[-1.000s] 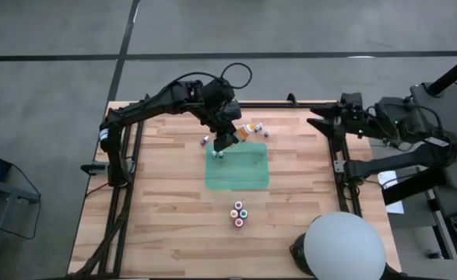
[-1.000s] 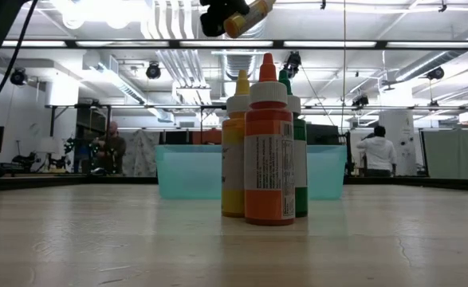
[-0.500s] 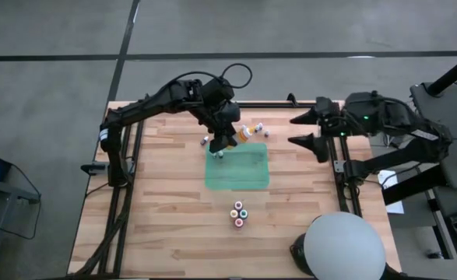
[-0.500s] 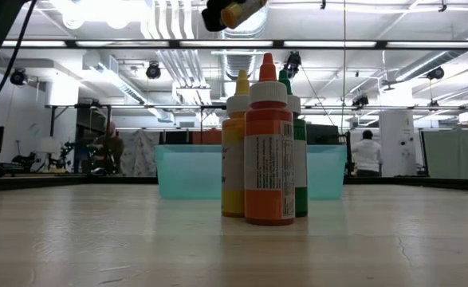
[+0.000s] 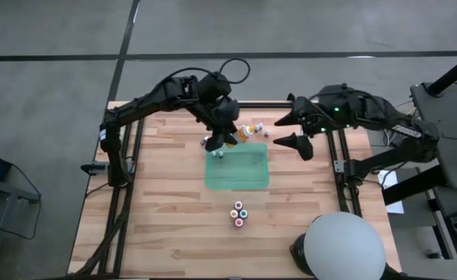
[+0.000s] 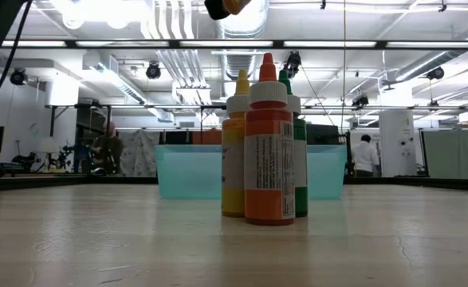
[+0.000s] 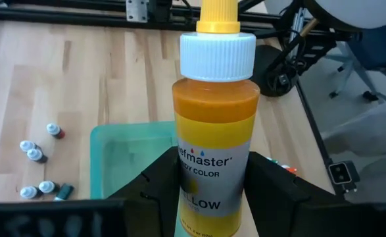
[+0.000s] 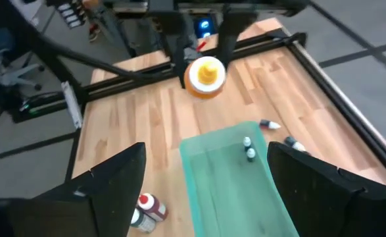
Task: Pick & Place food coloring
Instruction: Put the big yellow food coloring bottle into the green container
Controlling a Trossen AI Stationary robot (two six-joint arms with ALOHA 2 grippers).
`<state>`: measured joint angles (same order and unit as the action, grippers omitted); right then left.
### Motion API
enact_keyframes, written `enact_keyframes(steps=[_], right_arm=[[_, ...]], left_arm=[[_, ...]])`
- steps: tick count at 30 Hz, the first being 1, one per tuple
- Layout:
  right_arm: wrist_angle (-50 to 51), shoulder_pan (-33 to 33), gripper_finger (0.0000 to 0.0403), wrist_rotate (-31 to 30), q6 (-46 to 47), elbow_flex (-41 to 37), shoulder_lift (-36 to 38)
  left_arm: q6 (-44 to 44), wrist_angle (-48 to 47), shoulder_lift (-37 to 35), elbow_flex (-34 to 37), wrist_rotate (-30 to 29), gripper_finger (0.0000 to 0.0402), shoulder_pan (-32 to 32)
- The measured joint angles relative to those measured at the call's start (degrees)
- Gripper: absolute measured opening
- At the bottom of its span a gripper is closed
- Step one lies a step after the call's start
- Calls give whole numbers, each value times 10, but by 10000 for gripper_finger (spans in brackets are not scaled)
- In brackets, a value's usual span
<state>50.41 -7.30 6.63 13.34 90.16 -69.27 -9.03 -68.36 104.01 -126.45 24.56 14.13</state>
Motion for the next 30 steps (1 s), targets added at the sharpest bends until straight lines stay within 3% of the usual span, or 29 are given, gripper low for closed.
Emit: enact_keyframes(steps=[16, 30], right_arm=[[2, -6, 305, 16, -58, 107, -123], [0, -6, 295, 29, -65, 118, -161]], left_arm=[[-16, 2, 0, 0, 0, 126, 0], [-23, 1, 0, 1, -2, 126, 0]])
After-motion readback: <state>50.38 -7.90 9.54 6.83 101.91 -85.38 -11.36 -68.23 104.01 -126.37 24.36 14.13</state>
